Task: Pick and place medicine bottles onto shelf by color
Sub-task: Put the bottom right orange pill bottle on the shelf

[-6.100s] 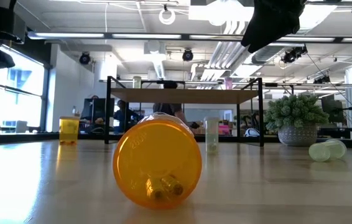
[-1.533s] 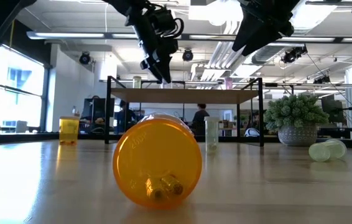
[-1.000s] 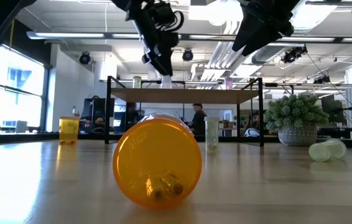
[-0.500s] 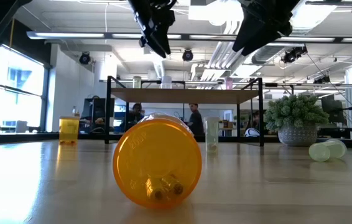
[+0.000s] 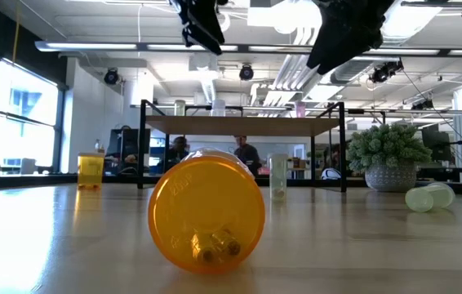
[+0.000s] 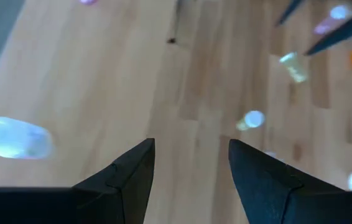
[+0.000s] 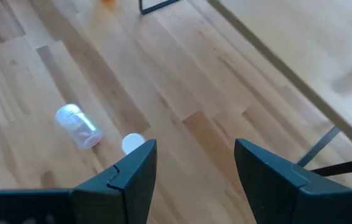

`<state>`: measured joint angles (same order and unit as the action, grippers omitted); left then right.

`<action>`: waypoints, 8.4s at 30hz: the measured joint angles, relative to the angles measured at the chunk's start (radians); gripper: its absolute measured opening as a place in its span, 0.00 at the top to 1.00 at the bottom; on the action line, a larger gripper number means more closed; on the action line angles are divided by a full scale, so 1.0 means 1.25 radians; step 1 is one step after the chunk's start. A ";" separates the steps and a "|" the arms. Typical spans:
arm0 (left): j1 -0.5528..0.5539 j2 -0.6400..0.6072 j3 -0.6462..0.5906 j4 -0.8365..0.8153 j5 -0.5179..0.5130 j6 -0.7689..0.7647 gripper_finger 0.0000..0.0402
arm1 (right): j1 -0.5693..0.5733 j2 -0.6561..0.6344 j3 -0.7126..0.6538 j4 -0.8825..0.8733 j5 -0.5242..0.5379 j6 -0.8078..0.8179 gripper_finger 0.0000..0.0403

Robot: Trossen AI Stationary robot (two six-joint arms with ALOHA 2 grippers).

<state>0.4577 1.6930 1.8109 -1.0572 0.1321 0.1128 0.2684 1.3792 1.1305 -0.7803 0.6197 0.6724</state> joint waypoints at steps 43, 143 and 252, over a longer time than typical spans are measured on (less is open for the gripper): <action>-0.442 -0.345 -0.773 0.742 -0.244 -0.259 0.51 | 0.245 0.000 0.000 -0.075 -0.333 0.294 0.31; -0.353 -0.344 -0.773 0.843 -0.258 -0.246 0.51 | 0.666 0.386 0.000 -0.057 0.076 0.877 0.51; -0.178 -0.344 -0.773 0.712 -0.204 -0.129 0.51 | -0.658 0.339 0.417 0.058 -0.455 -0.446 0.51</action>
<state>0.2356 1.2633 0.8452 -0.1678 -0.1230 -0.0484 -0.5537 1.8028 1.6520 -0.7079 0.0513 0.1153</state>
